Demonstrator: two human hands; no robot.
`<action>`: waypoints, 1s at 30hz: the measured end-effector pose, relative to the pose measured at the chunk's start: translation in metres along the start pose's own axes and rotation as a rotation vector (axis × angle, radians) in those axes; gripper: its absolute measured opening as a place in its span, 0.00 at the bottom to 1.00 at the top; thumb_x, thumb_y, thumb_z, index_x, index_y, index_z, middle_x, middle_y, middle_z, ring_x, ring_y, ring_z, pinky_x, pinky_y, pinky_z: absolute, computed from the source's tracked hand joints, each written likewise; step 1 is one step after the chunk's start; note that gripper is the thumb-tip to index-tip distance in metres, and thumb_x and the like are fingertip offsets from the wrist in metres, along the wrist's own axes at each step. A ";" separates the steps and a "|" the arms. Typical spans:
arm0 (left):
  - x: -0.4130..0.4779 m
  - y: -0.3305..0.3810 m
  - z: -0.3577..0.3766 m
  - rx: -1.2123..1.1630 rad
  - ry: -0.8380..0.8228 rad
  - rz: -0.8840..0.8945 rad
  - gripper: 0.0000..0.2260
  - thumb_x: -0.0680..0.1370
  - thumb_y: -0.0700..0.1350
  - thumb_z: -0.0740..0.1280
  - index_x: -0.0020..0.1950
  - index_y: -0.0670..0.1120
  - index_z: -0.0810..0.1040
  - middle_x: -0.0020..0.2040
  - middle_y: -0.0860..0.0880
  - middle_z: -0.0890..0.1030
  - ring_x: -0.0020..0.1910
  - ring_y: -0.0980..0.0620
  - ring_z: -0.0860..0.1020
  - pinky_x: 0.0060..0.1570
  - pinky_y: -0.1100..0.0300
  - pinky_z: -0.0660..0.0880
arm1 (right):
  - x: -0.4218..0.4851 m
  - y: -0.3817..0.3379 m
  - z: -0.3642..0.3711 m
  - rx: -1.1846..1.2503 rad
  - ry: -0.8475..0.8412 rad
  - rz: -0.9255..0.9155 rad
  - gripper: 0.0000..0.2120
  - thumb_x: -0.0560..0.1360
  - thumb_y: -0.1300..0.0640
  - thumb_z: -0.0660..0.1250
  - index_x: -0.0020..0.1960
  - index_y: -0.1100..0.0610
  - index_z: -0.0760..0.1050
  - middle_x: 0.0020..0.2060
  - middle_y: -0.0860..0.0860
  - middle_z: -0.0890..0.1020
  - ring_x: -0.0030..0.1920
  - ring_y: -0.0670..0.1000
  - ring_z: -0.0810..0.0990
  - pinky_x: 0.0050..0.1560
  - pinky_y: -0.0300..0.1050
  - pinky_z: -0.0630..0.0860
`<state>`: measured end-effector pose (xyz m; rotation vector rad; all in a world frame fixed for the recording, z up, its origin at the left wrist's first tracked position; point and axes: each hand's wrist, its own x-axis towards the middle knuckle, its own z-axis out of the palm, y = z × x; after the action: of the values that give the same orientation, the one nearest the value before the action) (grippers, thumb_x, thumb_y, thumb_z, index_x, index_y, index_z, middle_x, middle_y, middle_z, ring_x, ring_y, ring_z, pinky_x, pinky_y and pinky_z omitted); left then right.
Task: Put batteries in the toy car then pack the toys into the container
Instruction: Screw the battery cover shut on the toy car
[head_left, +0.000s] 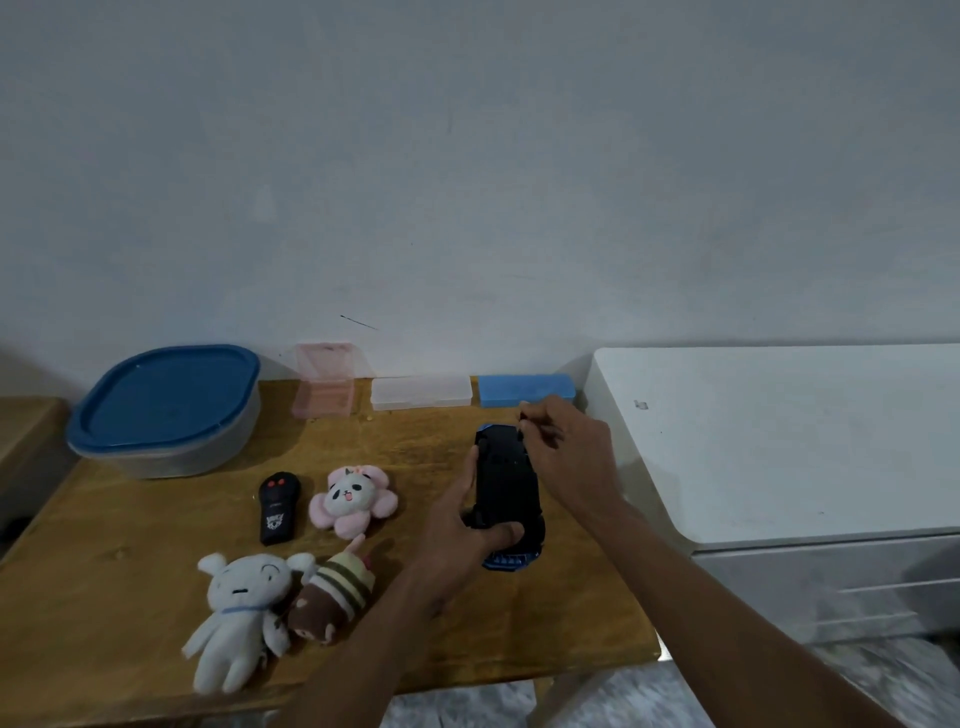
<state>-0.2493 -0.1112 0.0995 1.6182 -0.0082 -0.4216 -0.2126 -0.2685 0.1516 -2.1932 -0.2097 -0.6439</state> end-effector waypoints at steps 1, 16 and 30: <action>0.001 0.000 0.000 0.001 -0.005 0.001 0.47 0.68 0.43 0.78 0.75 0.68 0.54 0.66 0.51 0.78 0.62 0.48 0.78 0.62 0.41 0.75 | 0.002 0.001 0.000 0.002 -0.006 0.004 0.01 0.75 0.61 0.69 0.44 0.58 0.77 0.40 0.48 0.84 0.41 0.43 0.82 0.44 0.36 0.80; 0.006 0.010 -0.001 -0.003 -0.023 0.040 0.45 0.71 0.41 0.76 0.77 0.64 0.53 0.67 0.51 0.77 0.63 0.48 0.77 0.63 0.41 0.75 | 0.015 0.005 -0.002 0.027 0.011 0.004 0.02 0.75 0.60 0.69 0.47 0.56 0.78 0.38 0.47 0.83 0.40 0.42 0.81 0.41 0.35 0.79; 0.006 0.006 0.000 -0.008 -0.035 0.014 0.46 0.71 0.39 0.76 0.77 0.65 0.53 0.66 0.50 0.78 0.61 0.48 0.79 0.61 0.42 0.77 | 0.013 0.011 0.007 -0.023 -0.048 -0.019 0.07 0.75 0.60 0.67 0.40 0.55 0.70 0.34 0.48 0.79 0.36 0.47 0.79 0.37 0.50 0.78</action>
<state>-0.2420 -0.1136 0.1031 1.6018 -0.0447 -0.4386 -0.1949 -0.2706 0.1471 -2.2329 -0.2495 -0.6074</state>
